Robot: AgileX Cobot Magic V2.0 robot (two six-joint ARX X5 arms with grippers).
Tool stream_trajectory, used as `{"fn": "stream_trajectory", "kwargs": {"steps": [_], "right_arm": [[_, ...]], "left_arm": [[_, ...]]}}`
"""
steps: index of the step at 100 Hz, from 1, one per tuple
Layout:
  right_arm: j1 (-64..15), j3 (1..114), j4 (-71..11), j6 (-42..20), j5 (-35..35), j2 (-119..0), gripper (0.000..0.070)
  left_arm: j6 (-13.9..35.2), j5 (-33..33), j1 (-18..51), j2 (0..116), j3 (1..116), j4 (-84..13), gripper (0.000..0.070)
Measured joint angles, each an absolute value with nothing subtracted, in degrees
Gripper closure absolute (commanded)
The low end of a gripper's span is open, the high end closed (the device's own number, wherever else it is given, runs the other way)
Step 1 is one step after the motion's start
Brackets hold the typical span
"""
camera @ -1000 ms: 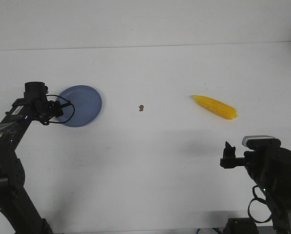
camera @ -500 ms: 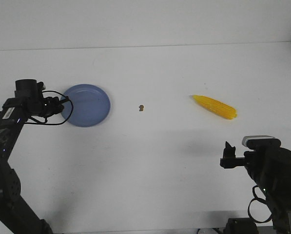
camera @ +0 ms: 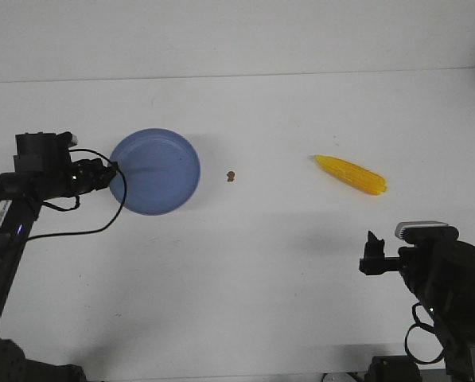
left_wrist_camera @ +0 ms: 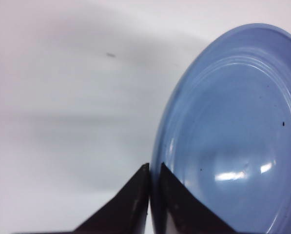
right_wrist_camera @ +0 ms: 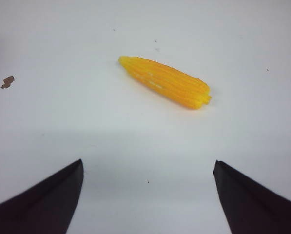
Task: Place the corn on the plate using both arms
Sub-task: 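Drag the blue plate with the left gripper toward the table center, nearer the robot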
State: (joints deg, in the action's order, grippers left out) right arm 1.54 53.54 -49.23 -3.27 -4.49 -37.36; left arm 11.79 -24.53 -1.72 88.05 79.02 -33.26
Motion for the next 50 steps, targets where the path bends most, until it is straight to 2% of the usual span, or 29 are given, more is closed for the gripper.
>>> {"fn": "stream_trajectory", "kwargs": {"steps": [23, 40, 50], "right_arm": [[1.5, 53.5, -49.2, -3.3, -4.5, -37.4, 0.0137], [1.5, 53.5, -49.2, -3.3, -4.5, -37.4, 0.0137], [1.5, 53.5, -49.2, -3.3, -4.5, -37.4, 0.0137]], "left_arm": [[13.8, -29.0, 5.4, 80.6, 66.1, -27.3, 0.0694], [15.7, -33.4, 9.5, 80.3, 56.8, -23.7, 0.0694], [16.7, -33.6, 12.4, 80.3, 53.6, -21.4, 0.0694]]}}
